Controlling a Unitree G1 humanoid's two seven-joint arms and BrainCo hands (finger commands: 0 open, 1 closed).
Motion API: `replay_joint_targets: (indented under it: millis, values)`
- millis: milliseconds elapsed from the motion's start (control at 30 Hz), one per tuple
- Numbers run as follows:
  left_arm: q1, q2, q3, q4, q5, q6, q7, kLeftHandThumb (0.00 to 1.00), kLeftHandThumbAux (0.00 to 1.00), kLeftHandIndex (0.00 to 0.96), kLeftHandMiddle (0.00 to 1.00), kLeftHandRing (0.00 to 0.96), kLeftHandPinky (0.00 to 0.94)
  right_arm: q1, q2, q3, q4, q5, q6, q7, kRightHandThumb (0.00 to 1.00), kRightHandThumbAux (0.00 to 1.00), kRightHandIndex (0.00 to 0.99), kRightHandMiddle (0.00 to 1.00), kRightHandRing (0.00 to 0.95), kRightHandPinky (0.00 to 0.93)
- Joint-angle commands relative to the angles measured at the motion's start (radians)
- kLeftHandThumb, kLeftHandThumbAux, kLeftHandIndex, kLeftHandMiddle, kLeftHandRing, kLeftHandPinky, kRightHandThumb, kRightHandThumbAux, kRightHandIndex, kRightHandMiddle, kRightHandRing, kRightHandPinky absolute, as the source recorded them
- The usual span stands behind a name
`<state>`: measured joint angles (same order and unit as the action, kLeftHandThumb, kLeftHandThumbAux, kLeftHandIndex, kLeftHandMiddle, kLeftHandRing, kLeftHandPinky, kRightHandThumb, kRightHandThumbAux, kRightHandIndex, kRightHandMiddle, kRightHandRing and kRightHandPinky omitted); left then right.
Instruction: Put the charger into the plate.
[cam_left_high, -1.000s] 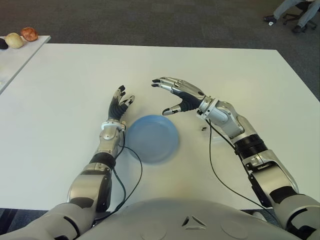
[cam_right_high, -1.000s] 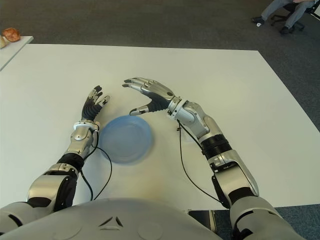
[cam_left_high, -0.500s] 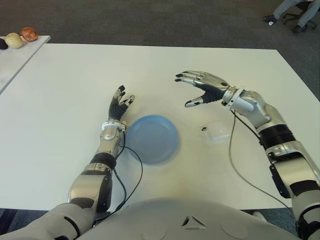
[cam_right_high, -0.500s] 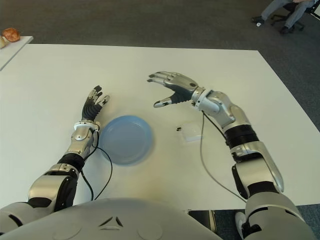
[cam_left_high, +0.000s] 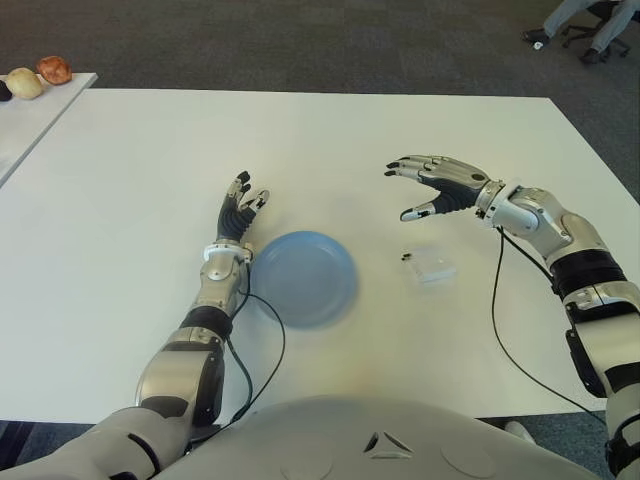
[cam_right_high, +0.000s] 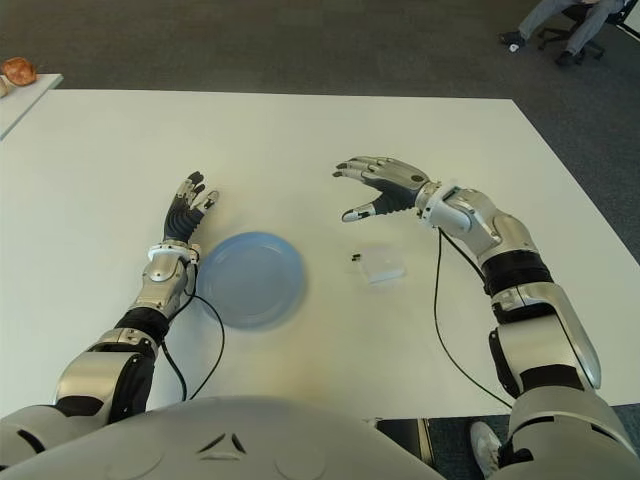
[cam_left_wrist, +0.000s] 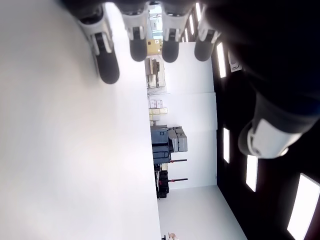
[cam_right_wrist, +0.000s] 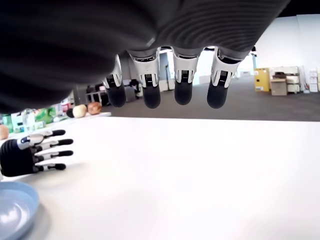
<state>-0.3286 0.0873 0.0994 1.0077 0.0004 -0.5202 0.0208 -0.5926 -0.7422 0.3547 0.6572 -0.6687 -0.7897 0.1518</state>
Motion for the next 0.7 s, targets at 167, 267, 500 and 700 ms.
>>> replay_joint_targets:
  millis: [167,267,500,700]
  values:
    - [0.081,-0.011,-0.005,0.054,0.002,0.101,-0.012,0.000,0.584,0.037,0.073,0.063,0.071,0.008,-0.016,0.025,0.052,-0.047,-0.021,-0.046,0.256,0.117,0.000,0.000,0.000,0.000]
    - [0.081,-0.009,-0.005,0.054,0.003,0.099,-0.012,0.000,0.577,0.038,0.073,0.063,0.074,0.006,-0.020,0.030,0.061,-0.061,-0.022,-0.061,0.256,0.121,0.000,0.000,0.000,0.000]
    - [0.083,-0.007,-0.008,0.050,0.005,0.098,-0.014,0.000,0.568,0.039,0.075,0.066,0.079,0.011,-0.026,0.036,0.076,-0.072,-0.025,-0.080,0.258,0.130,0.000,0.000,0.000,0.000]
    - [0.086,-0.006,-0.008,0.046,0.005,0.100,-0.014,0.000,0.565,0.039,0.077,0.068,0.078,0.015,-0.024,0.045,0.098,-0.076,-0.029,-0.095,0.253,0.134,0.000,0.000,0.000,0.000]
